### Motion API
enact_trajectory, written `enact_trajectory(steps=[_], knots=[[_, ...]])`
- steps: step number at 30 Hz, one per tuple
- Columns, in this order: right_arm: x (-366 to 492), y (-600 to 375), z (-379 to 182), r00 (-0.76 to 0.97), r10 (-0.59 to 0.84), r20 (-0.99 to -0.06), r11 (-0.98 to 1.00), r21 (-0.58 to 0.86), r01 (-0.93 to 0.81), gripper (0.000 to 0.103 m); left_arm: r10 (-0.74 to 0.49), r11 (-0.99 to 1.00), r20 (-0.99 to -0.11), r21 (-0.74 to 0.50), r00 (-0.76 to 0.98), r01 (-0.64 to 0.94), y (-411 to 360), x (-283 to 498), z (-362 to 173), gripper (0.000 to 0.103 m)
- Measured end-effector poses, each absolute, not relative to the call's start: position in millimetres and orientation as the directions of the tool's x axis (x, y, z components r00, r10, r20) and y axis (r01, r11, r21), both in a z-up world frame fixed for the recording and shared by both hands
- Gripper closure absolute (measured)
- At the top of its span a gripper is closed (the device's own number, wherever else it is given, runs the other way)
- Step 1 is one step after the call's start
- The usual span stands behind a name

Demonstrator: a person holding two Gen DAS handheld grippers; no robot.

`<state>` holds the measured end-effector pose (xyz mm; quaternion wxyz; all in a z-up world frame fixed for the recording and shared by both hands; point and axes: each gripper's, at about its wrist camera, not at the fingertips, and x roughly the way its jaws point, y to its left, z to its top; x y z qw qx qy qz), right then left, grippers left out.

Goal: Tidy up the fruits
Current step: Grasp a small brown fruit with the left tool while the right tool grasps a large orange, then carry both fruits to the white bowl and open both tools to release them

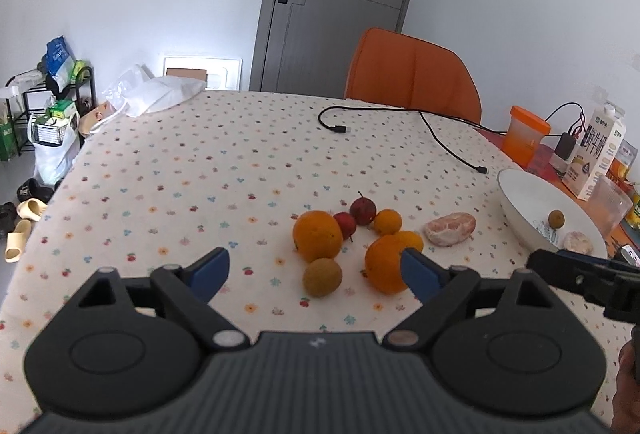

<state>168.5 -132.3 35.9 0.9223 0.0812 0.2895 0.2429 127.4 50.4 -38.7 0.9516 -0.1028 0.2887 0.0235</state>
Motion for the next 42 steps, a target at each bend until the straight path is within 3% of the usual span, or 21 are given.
enact_trajectory(steps=[7, 12, 14, 16, 18, 28, 37, 38, 39, 42], knots=[[175, -113, 32, 0.676, 0.53, -0.513, 0.848, 0.295, -0.441, 0.027, -0.032, 0.971, -0.579, -0.211, 0.815, -0.111, 52, 139, -51, 0.039], [181, -100, 31, 0.647, 0.554, -0.524, 0.831, 0.301, -0.467, 0.034, -0.045, 0.969, -0.593, -0.22, 0.804, -0.108, 52, 147, -59, 0.049], [184, -95, 30, 0.639, 0.559, -0.528, 0.827, 0.304, -0.473, 0.037, -0.047, 0.968, -0.599, -0.224, 0.799, -0.111, 53, 150, -63, 0.057], [186, -91, 29, 0.63, 0.567, -0.531, 0.822, 0.309, -0.478, 0.042, -0.047, 0.968, -0.603, -0.224, 0.797, -0.111, 53, 152, -67, 0.074], [187, -88, 28, 0.622, 0.575, -0.532, 0.816, 0.316, -0.484, 0.045, -0.069, 0.966, -0.598, -0.24, 0.799, -0.096, 53, 153, -67, 0.079], [201, -68, 19, 0.591, 0.574, -0.566, 0.812, 0.305, -0.497, 0.053, -0.049, 0.965, -0.589, -0.238, 0.807, -0.114, 60, 147, -60, 0.079], [210, -47, 11, 0.568, 0.57, -0.593, 0.809, 0.288, -0.512, 0.053, -0.034, 0.964, -0.575, -0.236, 0.817, -0.126, 69, 141, -52, 0.079], [212, -46, 9, 0.566, 0.566, -0.599, 0.811, 0.285, -0.511, 0.055, -0.034, 0.963, -0.574, -0.239, 0.818, -0.127, 70, 140, -52, 0.079], [213, -44, 6, 0.559, 0.569, -0.603, 0.809, 0.288, -0.512, 0.064, -0.035, 0.962, -0.574, -0.241, 0.818, -0.129, 71, 139, -52, 0.079], [212, -44, 7, 0.564, 0.565, -0.602, 0.813, 0.287, -0.507, 0.066, -0.036, 0.961, -0.575, -0.245, 0.817, -0.13, 73, 139, -51, 0.079]])
